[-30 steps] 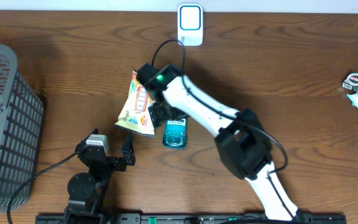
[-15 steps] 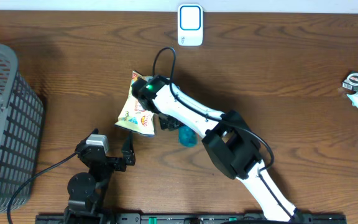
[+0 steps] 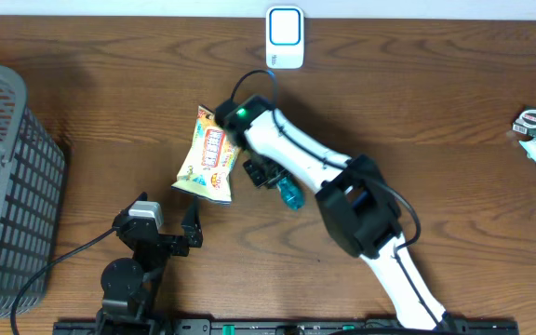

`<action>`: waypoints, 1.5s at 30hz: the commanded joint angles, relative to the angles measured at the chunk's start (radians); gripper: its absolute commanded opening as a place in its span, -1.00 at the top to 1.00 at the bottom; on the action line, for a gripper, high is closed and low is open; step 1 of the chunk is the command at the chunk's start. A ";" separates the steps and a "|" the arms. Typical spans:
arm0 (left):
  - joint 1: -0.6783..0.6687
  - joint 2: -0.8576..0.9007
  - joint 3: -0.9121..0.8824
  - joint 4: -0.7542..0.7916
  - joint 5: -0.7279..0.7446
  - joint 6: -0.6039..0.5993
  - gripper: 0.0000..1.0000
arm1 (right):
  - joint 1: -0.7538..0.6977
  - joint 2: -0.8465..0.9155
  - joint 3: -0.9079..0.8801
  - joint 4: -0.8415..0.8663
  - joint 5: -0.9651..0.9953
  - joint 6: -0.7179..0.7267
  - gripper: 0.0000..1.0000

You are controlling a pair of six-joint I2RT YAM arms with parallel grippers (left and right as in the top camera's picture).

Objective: Scan the item barcode
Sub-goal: 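Grasp the Listerine bottle with the right gripper and lift it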

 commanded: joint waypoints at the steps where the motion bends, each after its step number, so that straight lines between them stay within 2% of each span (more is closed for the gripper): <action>1: 0.004 -0.002 -0.016 -0.026 0.006 0.010 -0.95 | -0.054 0.105 -0.046 0.022 -0.183 -0.275 0.63; 3: 0.004 -0.002 -0.016 -0.026 0.006 0.010 -0.95 | -0.089 0.105 -0.045 0.022 -0.180 -0.279 0.38; 4: 0.004 -0.002 -0.016 -0.026 0.006 0.010 -0.96 | -0.101 0.105 -0.044 0.022 -0.181 -0.278 0.36; 9: 0.004 -0.002 -0.016 -0.026 0.006 0.010 -0.96 | -0.145 0.105 -0.040 0.021 -0.181 -0.259 0.35; 18: 0.004 -0.002 -0.016 -0.026 0.006 0.010 -0.96 | -0.135 0.101 0.006 0.003 -0.184 -0.256 0.24; 23: 0.004 -0.002 -0.016 -0.026 0.006 0.010 -0.96 | -0.130 0.088 0.032 -0.001 -0.183 -0.236 0.04; 33: 0.004 -0.002 -0.016 -0.026 0.006 0.010 -0.95 | -0.132 0.085 0.042 0.013 -0.166 -0.188 -0.11; 37: 0.004 -0.002 -0.016 -0.026 0.006 0.010 -0.95 | -0.134 0.085 0.059 0.014 -0.114 -0.148 -0.12; 41: 0.004 -0.002 -0.016 -0.026 0.006 0.010 -0.95 | -0.138 0.085 0.091 -0.001 -0.066 -0.090 -0.04; 45: 0.004 -0.002 -0.016 -0.026 0.006 0.010 -0.95 | -0.140 0.085 0.116 -0.014 -0.056 -0.068 0.29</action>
